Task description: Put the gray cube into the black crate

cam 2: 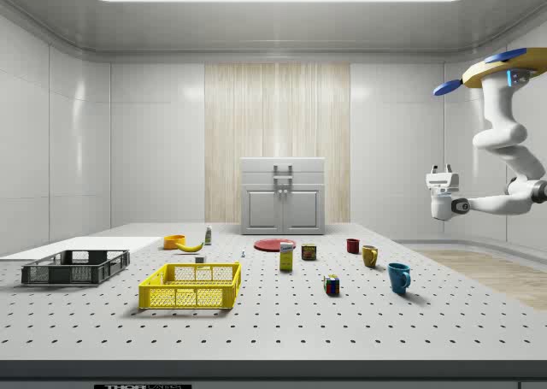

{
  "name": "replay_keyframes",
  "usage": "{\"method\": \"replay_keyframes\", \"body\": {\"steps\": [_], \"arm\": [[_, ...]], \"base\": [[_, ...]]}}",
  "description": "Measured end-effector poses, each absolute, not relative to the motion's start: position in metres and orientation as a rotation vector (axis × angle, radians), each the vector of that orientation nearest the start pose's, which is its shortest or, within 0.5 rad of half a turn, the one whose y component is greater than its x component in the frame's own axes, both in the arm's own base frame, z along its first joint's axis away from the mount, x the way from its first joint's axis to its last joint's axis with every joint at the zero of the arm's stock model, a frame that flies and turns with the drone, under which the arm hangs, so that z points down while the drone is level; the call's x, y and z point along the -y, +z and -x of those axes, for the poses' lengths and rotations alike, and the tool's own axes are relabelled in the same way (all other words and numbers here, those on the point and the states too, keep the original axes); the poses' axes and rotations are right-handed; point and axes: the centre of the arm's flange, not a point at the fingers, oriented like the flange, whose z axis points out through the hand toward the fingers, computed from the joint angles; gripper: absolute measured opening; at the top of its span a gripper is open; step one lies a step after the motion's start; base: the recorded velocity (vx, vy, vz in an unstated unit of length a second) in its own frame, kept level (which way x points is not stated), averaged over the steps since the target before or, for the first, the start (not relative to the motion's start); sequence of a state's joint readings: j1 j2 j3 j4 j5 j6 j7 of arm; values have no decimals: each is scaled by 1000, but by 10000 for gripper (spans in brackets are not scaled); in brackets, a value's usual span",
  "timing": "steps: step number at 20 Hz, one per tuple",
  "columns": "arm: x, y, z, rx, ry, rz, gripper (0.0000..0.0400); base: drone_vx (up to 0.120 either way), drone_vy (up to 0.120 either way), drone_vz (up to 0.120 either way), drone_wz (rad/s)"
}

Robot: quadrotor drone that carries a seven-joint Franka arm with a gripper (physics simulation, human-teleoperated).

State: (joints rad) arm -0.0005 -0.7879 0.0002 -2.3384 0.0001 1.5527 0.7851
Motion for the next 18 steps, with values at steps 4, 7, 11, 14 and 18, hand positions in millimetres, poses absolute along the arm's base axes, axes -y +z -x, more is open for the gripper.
{"method": "replay_keyframes", "body": {"steps": [4, 7, 11, 14, 18], "arm": [[0, 627, -301, -1201, -8, 2901, 400], [0, 647, -301, -1201, -11, 2900, 400], [0, 669, -303, -1201, -16, 2899, 400], [0, 679, -304, -1200, -19, 2898, 400], [0, 686, -304, -1200, -24, 2897, 400]], "base": [[110, 0, 0, 0], [120, 0, 0, 0], [120, 0, 0, 0], [120, 0, 0, 0], [120, 0, 0, 0]]}}
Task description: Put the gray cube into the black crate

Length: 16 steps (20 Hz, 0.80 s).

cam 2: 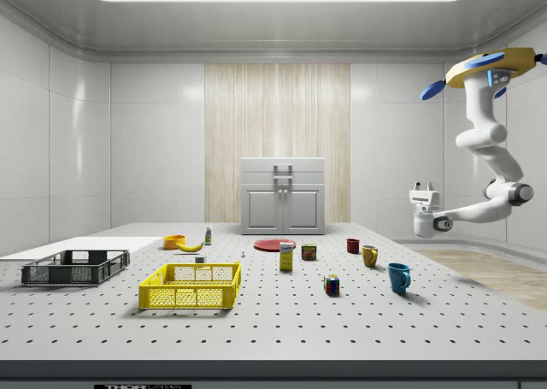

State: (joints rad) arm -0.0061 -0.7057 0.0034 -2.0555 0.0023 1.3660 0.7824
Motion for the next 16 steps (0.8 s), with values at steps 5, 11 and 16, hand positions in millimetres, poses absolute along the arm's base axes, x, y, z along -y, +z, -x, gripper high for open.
{"method": "replay_keyframes", "body": {"steps": [5, 11, 16], "arm": [[0, 690, -304, -1199, -29, 2895, 400], [0, 691, -304, -1199, -36, 2894, 400], [0, 691, -303, -1198, -42, 2893, 400]], "base": [[120, 0, 0, 0], [120, 0, 0, 0], [120, 0, 0, 0]]}}
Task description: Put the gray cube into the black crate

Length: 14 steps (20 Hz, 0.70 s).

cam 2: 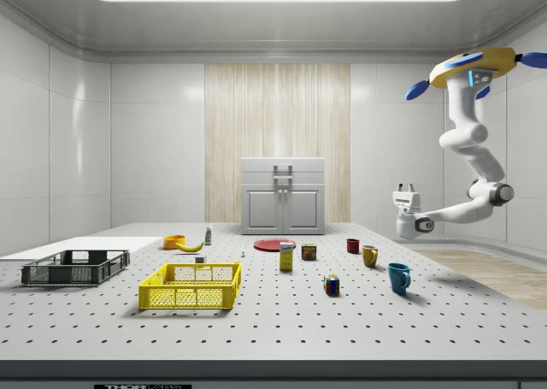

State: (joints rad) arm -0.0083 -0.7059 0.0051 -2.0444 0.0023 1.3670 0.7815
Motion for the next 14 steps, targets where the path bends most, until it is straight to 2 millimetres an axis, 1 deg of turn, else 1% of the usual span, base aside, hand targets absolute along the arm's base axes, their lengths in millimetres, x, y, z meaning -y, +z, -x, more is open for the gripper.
{"method": "replay_keyframes", "body": {"steps": [14], "arm": [[-1, 691, -302, -1201, -64, 2898, 400]], "base": [[120, 0, 0, 0]]}}
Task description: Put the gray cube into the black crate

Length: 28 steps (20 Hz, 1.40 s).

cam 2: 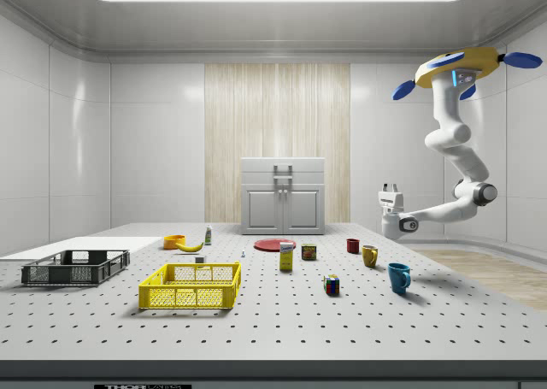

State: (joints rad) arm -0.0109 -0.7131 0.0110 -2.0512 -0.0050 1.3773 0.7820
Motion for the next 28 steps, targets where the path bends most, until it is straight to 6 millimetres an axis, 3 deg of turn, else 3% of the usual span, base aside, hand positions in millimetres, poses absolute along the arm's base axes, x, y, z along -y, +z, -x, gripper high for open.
{"method": "replay_keyframes", "body": {"steps": [12, 19, 24, 26, 28], "arm": [[-9, 691, -302, -1228, -128, 2962, 400], [-29, 687, -301, -1299, -280, 3129, 400], [-63, 669, -301, -1422, -598, 3416, 400], [-79, 651, -302, -1494, -842, 3581, 400], [-93, 625, -303, -1571, -1201, 3752, 400]], "base": [[120, 0, 0, 0], [120, 0, 0, 0], [120, 0, 0, 0], [120, 0, 0, 0], [120, 0, 0, 0]]}}
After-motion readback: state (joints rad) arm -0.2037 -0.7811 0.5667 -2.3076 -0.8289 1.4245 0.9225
